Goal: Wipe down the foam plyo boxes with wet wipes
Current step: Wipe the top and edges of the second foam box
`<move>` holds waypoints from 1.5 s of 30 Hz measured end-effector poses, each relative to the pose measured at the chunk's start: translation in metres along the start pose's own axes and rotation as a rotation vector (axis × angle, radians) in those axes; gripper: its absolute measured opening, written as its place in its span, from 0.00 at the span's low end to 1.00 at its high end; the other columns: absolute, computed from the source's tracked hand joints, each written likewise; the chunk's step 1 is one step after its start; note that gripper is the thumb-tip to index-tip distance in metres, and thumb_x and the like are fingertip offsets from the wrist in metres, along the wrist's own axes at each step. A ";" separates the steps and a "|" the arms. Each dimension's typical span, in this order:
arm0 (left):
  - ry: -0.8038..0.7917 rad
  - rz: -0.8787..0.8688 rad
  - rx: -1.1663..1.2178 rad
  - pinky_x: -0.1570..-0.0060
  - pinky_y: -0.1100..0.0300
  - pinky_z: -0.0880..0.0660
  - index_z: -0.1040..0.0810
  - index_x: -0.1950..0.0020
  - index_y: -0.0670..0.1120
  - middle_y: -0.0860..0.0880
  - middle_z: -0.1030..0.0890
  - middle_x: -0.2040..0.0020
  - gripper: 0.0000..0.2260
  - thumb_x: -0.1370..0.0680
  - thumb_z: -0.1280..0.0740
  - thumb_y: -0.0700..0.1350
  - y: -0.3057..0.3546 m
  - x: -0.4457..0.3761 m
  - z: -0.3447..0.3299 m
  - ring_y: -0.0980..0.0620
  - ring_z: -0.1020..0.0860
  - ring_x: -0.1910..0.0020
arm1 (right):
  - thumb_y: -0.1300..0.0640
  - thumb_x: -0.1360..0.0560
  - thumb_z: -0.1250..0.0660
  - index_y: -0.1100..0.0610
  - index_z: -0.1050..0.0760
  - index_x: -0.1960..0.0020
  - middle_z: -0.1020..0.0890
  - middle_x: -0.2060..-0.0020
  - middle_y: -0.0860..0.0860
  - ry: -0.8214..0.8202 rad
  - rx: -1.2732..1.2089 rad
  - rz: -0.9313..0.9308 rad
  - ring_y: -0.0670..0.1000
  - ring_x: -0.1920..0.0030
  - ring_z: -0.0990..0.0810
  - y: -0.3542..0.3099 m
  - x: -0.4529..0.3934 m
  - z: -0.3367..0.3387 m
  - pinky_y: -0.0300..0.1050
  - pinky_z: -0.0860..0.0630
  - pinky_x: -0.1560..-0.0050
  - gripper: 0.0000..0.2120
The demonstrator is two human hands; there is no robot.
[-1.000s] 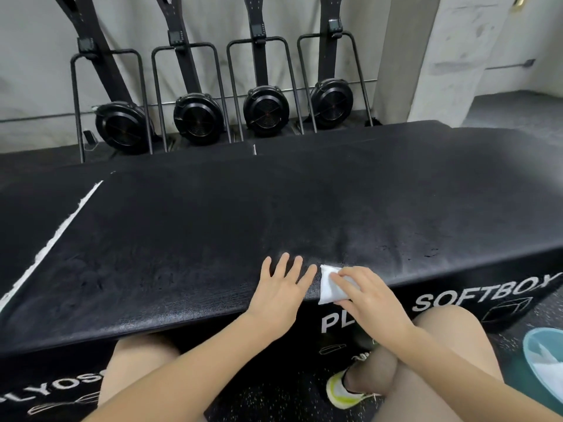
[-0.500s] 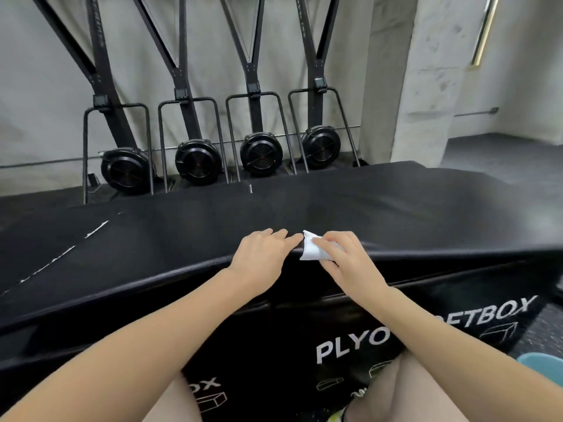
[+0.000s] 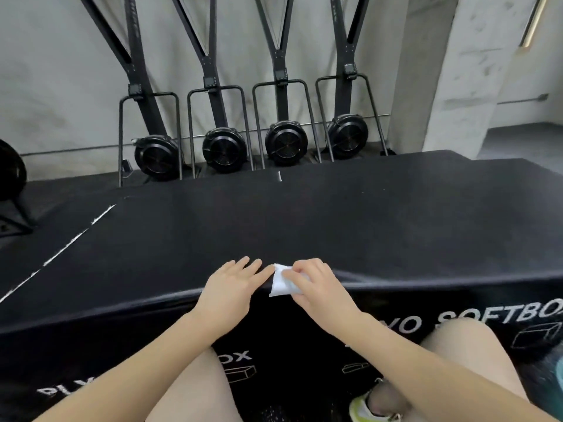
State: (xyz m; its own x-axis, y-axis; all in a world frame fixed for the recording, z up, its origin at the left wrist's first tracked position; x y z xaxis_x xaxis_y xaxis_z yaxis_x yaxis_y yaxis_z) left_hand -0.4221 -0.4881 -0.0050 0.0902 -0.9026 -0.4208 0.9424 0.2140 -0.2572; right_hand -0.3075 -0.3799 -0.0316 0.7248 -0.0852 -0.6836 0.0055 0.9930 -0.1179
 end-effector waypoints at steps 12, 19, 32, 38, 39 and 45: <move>-0.431 0.224 0.379 0.37 0.57 0.28 0.26 0.29 0.61 0.59 0.21 0.35 0.28 0.25 0.38 0.72 -0.018 -0.017 -0.034 0.56 0.26 0.33 | 0.45 0.18 0.41 0.50 0.20 0.43 0.22 0.46 0.45 -0.182 -0.020 -0.064 0.50 0.45 0.25 0.029 0.043 -0.021 0.46 0.22 0.49 0.14; -0.743 0.217 0.476 0.24 0.43 0.42 0.38 0.20 0.59 0.48 0.39 0.19 0.42 0.30 0.23 0.63 -0.021 -0.084 -0.076 0.42 0.47 0.20 | 0.62 0.27 0.26 0.51 0.16 0.53 0.18 0.57 0.48 -0.204 0.101 -0.232 0.47 0.55 0.30 0.113 0.017 -0.009 0.49 0.22 0.55 0.07; -0.939 0.153 0.279 0.44 0.56 0.33 0.51 0.17 0.53 0.43 0.31 0.26 0.54 0.32 0.23 0.65 -0.015 -0.114 -0.105 0.44 0.34 0.29 | 0.58 0.22 0.30 0.47 0.16 0.43 0.22 0.46 0.40 -0.326 -0.296 -0.424 0.39 0.46 0.24 0.092 0.070 -0.002 0.27 0.32 0.45 0.11; -0.937 0.158 0.281 0.48 0.57 0.36 0.52 0.17 0.53 0.44 0.30 0.28 0.54 0.32 0.23 0.65 -0.014 -0.114 -0.105 0.44 0.33 0.30 | 0.53 0.19 0.34 0.50 0.17 0.44 0.27 0.52 0.41 -0.261 -0.211 -0.434 0.41 0.56 0.29 0.096 0.034 -0.028 0.35 0.31 0.54 0.08; -0.930 0.158 0.282 0.47 0.57 0.36 0.52 0.17 0.53 0.44 0.31 0.27 0.54 0.32 0.23 0.65 -0.014 -0.113 -0.104 0.44 0.32 0.30 | 0.53 0.19 0.34 0.50 0.17 0.44 0.26 0.52 0.42 -0.251 -0.209 -0.398 0.42 0.56 0.29 0.091 0.032 -0.027 0.36 0.32 0.53 0.08; -0.912 0.165 0.301 0.44 0.56 0.35 0.52 0.17 0.54 0.41 0.34 0.24 0.54 0.32 0.24 0.65 -0.014 -0.110 -0.104 0.43 0.33 0.29 | 0.50 0.20 0.32 0.43 0.17 0.43 0.24 0.48 0.41 -0.300 -0.310 -0.249 0.40 0.50 0.27 0.065 0.074 -0.006 0.28 0.33 0.44 0.09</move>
State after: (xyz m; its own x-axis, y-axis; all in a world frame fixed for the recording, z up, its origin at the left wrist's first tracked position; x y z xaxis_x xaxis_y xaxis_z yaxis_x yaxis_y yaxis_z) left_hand -0.4784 -0.3529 -0.0462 0.3236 -0.8396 0.4362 0.9271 0.3735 0.0310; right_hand -0.2575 -0.3223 -0.0941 0.8941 -0.2440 -0.3757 0.0316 0.8708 -0.4906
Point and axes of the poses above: each hand's wrist, its own x-axis away from the middle knuckle, its own z-axis out of the back of the hand, y = z × x, the point moved 7 cm from there along -x, towards the middle knuckle
